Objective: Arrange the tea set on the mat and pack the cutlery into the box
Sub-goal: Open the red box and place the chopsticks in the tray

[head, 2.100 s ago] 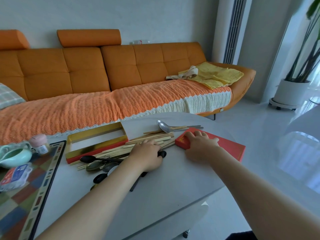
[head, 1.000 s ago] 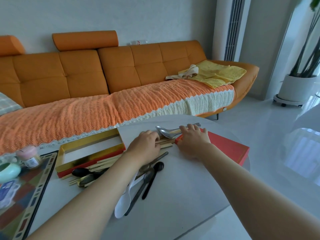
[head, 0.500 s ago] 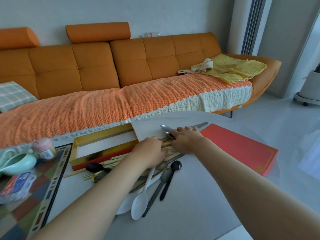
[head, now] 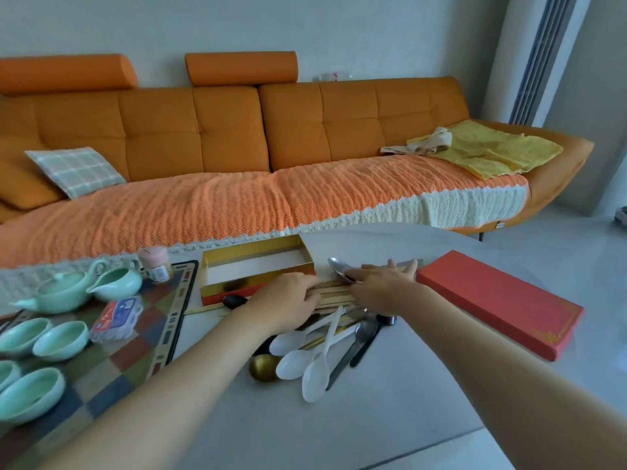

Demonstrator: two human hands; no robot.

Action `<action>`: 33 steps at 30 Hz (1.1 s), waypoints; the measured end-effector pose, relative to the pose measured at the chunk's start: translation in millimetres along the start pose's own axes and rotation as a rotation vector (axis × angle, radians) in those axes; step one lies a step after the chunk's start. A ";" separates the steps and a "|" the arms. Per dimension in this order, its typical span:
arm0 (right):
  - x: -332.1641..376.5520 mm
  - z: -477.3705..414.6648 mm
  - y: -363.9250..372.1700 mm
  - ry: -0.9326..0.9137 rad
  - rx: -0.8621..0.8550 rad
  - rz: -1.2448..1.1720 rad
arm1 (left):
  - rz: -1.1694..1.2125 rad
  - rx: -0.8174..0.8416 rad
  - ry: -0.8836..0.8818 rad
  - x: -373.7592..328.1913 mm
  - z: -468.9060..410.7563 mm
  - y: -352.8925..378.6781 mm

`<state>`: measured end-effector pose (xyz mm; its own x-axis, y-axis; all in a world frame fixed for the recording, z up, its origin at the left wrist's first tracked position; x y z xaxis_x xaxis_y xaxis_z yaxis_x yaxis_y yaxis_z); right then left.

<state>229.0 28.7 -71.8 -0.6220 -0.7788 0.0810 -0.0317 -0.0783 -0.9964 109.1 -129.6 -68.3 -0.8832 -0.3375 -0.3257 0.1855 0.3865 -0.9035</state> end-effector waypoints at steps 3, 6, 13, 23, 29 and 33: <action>6.6 -2.8 -4.3 -0.019 -0.075 0.000 | -0.075 -0.261 0.044 21.9 8.8 -14.9; 23.6 -7.1 -10.0 -0.136 -0.273 -0.119 | -0.293 -0.305 -0.066 49.6 12.9 -27.3; 88.2 -12.4 -5.0 -0.382 -0.132 -0.211 | -0.154 -0.151 -0.279 94.5 16.7 -31.2; 88.0 -22.9 -3.0 -0.399 -0.319 -0.076 | -0.027 -0.315 -0.149 109.8 20.6 -50.4; 118.8 -19.8 -10.9 -0.455 -0.272 0.046 | -0.019 -0.305 -0.025 96.5 28.9 -64.2; 127.9 -23.2 0.1 -0.404 -0.209 0.203 | -0.035 -0.113 0.006 86.7 31.9 -48.9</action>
<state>131.3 -56.4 -62.1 -0.2799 -0.9476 -0.1537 -0.1233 0.1943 -0.9732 37.2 -205.1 -61.3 -0.8910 -0.3475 -0.2921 0.1048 0.4686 -0.8772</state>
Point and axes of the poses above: each hand's wrist, its own z-axis away from the middle knuckle, its own y-axis out of the palm, x = y × z, the point moved 1 cm from there along -z, towards the middle knuckle, and after that the axes turned 11 degrees about -x, right-handed, at the moved point
